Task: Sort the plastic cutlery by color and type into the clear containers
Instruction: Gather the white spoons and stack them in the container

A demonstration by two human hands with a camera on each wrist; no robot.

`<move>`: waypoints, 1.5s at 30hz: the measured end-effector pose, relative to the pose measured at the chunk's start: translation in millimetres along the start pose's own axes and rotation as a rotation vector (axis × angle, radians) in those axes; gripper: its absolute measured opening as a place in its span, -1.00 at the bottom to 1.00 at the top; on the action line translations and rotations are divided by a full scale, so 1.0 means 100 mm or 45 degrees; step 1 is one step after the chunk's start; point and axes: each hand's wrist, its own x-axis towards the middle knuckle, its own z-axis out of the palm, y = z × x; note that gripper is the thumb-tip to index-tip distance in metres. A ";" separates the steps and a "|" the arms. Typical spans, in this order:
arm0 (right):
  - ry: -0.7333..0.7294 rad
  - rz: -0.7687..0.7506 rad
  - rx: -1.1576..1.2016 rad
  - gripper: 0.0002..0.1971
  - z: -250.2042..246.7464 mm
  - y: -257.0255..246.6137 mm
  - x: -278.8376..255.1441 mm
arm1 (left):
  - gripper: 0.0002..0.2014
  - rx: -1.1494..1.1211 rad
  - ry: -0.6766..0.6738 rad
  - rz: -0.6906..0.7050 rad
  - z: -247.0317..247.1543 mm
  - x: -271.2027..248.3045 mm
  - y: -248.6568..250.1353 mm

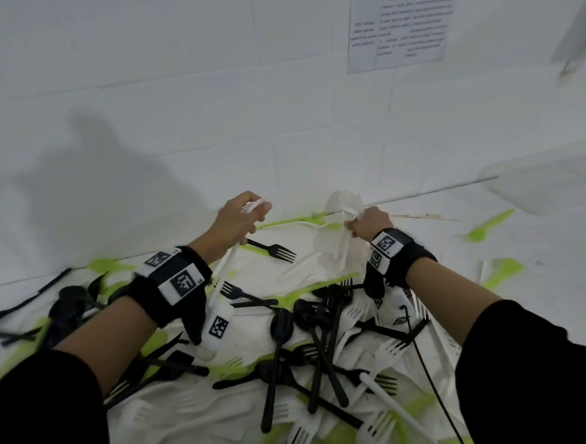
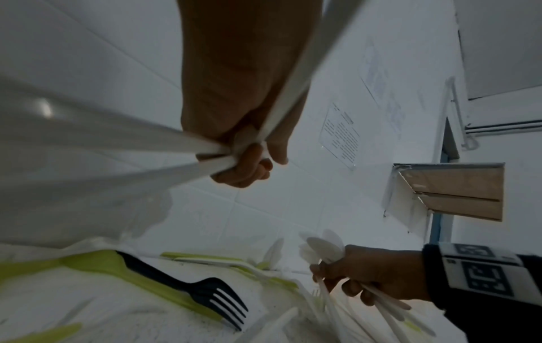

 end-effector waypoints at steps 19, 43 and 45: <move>-0.022 -0.695 0.562 -0.65 0.27 -1.00 -1.92 | -0.76 -0.697 0.111 -0.057 -0.15 -0.78 0.18; -0.251 -0.879 0.506 -0.78 1.23 -1.11 -2.87 | -0.61 -1.063 0.265 -0.257 -0.69 -2.07 -0.50; -0.182 -0.909 0.408 -0.80 1.31 -1.13 -2.83 | -0.77 -1.001 0.309 -0.244 -0.70 -2.06 -0.51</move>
